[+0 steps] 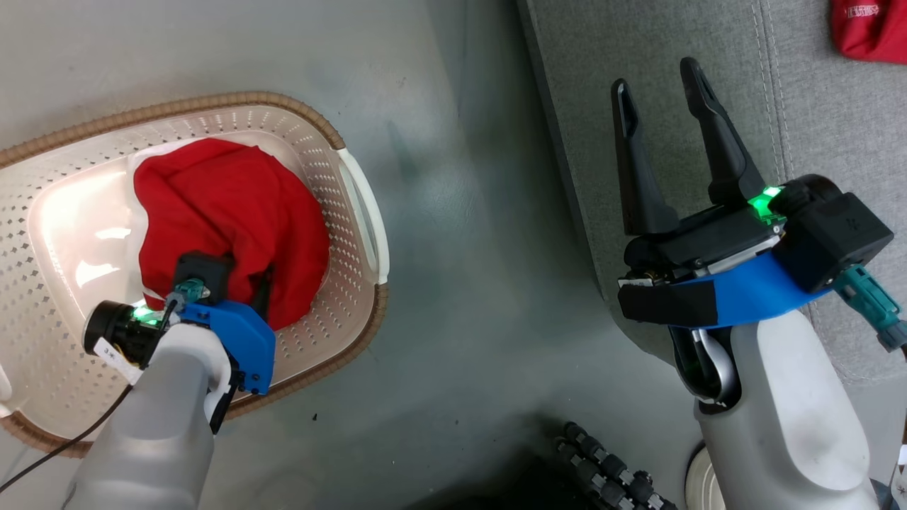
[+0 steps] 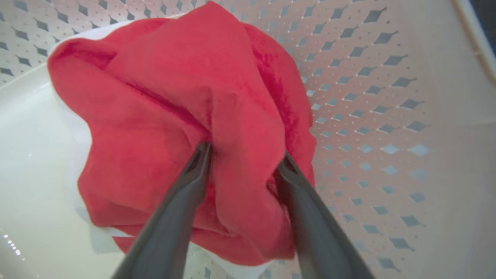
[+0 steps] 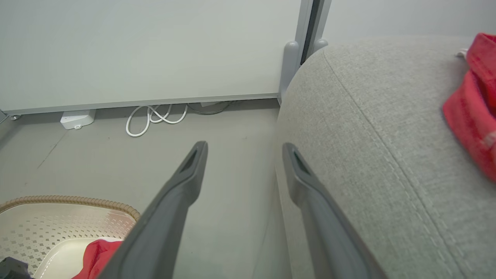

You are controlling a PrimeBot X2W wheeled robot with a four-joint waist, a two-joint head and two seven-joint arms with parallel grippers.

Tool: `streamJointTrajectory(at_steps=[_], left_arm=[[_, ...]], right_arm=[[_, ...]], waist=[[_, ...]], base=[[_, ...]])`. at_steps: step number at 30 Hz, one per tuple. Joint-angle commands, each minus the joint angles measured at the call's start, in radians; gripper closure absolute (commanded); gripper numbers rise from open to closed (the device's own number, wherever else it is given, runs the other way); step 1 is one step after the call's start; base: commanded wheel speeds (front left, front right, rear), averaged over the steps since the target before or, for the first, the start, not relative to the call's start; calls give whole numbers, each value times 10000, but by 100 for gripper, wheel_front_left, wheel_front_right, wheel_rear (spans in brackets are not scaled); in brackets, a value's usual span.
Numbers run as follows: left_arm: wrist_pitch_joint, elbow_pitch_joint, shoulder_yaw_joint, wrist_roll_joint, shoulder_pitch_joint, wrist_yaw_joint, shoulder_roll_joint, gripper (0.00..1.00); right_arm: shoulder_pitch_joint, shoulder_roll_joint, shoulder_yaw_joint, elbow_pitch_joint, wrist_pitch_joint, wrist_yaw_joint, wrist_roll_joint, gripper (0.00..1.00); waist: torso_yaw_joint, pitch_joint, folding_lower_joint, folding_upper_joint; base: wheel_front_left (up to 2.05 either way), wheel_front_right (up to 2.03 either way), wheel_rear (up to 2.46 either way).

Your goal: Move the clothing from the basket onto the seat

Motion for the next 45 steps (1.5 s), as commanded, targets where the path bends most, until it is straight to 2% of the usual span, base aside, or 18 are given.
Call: streamJointTrajectory(at_steps=[1, 21, 31, 38, 43, 45], left_arm=[[133, 177, -66, 50, -190, -57, 45, 100], [-233, 637, -314, -238, -362, -221, -194, 100], [-298, 65, -590, -339, 440, -296, -840, 100], [-298, -956, -1008, -422, 1338, -396, -1132, 100], [-299, -1436, -1640, -762, 1688, -453, -1194, 100], [-299, -1875, -2138, -1203, 1865, -459, -1220, 100]], right_arm=[[-72, 21, 35, 31, -74, -10, 56, 0], [-195, 21, 177, 387, -105, -10, 31, 0], [186, 18, -21, 756, 97, -9, -313, 0], [944, 12, -109, 1059, 532, -10, -674, 0], [1798, 10, -413, 1161, 876, -9, -795, 0], [2123, 7, -495, 1187, 971, -10, -791, 0]], waist=[[-12, 32, -2, 0], [292, -449, -2, 0], [1120, -2462, -2, 0], [1877, -4487, -2, 0], [2543, -5765, -2, 0], [2774, -6308, -2, 0]], base=[[0, 0, 0], [0, 0, 0], [0, 0, 0], [0, 0, 0], [0, 0, 0], [0, 0, 0]])
